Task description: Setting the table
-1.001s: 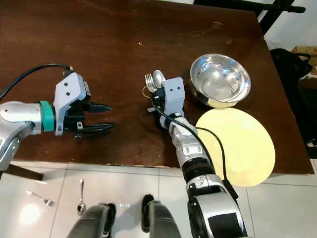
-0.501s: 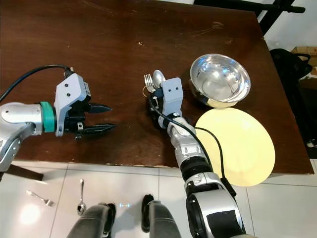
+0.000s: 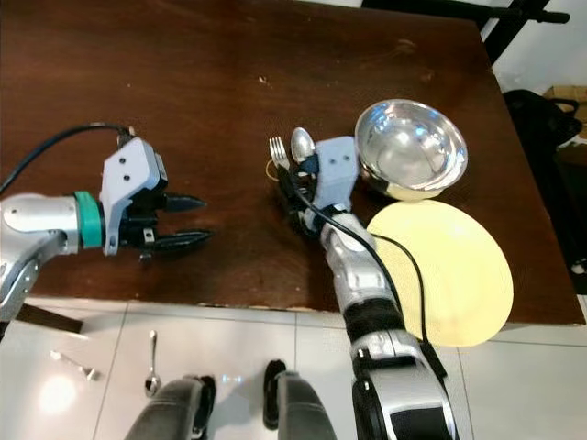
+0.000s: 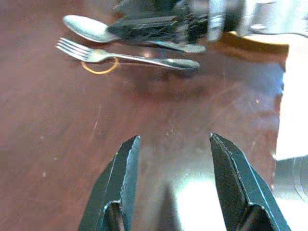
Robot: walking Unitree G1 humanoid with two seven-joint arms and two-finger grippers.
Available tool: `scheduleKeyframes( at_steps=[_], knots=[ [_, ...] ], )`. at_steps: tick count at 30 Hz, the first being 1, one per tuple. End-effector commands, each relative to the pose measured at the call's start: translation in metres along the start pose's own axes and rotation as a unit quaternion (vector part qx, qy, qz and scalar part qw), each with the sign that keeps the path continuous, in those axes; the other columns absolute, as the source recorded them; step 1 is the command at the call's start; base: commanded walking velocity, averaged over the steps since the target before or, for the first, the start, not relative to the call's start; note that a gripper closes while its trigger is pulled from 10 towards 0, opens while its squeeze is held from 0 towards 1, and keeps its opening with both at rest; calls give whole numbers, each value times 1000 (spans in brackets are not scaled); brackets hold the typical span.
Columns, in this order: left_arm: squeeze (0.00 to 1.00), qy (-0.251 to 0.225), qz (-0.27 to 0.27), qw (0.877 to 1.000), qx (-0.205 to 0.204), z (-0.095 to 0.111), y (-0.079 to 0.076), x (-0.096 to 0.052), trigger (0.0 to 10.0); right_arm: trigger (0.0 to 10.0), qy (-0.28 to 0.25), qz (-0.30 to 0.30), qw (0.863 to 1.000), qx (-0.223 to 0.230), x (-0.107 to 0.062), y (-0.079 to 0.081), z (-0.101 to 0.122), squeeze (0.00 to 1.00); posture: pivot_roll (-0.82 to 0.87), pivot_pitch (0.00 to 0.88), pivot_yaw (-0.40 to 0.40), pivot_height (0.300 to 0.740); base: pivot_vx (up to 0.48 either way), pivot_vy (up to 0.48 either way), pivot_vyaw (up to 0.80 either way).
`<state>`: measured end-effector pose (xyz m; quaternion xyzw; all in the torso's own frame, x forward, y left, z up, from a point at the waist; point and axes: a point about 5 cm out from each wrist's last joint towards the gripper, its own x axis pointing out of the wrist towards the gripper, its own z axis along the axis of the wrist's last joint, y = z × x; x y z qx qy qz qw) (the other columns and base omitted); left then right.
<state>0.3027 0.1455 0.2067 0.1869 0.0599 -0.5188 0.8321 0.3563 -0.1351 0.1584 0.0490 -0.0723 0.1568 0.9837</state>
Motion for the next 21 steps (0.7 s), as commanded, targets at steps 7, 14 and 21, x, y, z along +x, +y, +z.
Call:
scheduleKeyframes(
  at_steps=[7, 14, 21],
  knots=[
    [0, -37, 21, 999, -22, 7, -3, -3, 10000, 10000, -61, 3, 998, 24, -23, 9, 30, 0, 227, 147, 23, 740, 0, 0, 0],
    [0, -72, 100, 991, -42, 14, 6, 3, 10000, 10000, -93, -64, 993, 28, -38, 7, 32, 0, 198, 119, 30, 740, 0, 0, 0],
    [0, -97, 186, 975, -69, 17, 20, 6, 10000, 10000, -100, -100, 989, 34, -40, 15, 26, 0, 191, 98, 45, 740, 0, 0, 0]
  ],
)
